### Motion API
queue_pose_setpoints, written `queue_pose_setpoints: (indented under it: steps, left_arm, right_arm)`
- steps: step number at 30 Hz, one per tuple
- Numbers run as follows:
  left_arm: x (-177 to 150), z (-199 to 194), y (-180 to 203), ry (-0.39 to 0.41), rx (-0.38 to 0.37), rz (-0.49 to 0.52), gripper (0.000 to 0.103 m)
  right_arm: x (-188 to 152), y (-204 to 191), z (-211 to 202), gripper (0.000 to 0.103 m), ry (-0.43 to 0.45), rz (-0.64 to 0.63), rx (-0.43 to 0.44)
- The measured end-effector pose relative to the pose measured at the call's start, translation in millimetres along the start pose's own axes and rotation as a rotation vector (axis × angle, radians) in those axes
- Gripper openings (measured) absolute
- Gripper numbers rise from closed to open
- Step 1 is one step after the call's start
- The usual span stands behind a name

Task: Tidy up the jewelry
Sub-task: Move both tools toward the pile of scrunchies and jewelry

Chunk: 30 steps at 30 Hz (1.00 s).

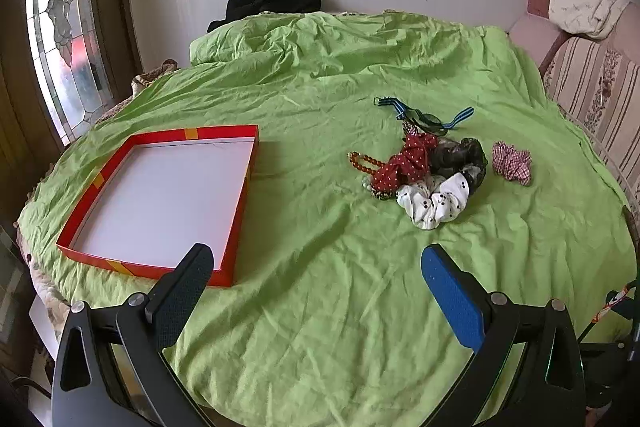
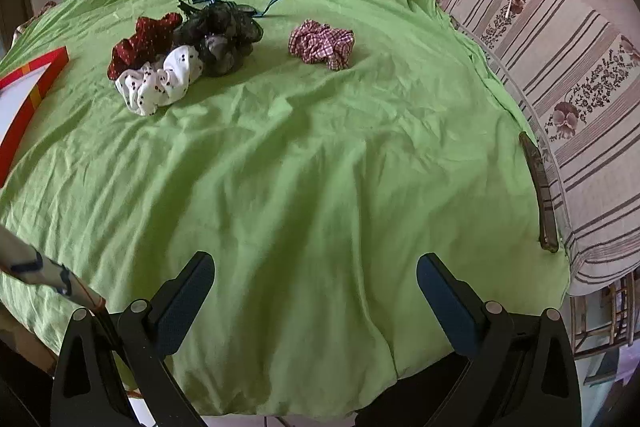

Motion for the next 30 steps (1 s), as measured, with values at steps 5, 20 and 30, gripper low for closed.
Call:
queue_pose_setpoints:
  steps: [5,20,30]
  left_arm:
    - [-3,3,5,-0.007,0.006,0.019,0.103]
    - [-8,24,12,-0.039,0.031,0.062,0.103]
    - [14,66,-2,-0.174,-0.076,-0.006,0.103]
  right_arm:
    - [-1,-3,0,0.103,0.009,-0.018,-0.004]
    - [2,4,5,0.103,0.061,-0.008,0.014]
    - [36,43,12,0.102,0.183,0.074,0.084]
Point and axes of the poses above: each gripper's, at about its wrist camera, not at the fingertips, and z roughly the way its jaws point, y to its right, x to its top, the point moved 1 cm from there along z, roughly the way its jaws point, and after that the axes turned 5 degrees about -z, right-handed, at the moved point
